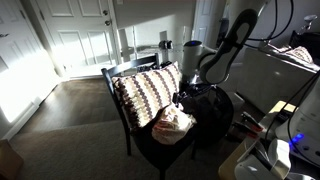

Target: Put the cloth in the laundry basket

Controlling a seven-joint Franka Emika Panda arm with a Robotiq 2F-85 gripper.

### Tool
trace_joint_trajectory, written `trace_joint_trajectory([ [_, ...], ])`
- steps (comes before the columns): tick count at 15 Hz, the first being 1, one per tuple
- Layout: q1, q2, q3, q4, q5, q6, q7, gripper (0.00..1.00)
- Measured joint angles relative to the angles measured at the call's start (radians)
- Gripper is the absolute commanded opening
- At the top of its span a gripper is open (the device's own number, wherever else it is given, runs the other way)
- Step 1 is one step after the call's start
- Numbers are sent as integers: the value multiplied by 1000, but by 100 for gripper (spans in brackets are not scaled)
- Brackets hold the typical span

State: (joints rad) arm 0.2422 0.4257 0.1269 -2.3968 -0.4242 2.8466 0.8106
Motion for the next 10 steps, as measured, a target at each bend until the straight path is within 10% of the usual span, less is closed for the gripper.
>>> trace_joint_trajectory([
  [10,177,350,-194,317,121,7,-26,100],
])
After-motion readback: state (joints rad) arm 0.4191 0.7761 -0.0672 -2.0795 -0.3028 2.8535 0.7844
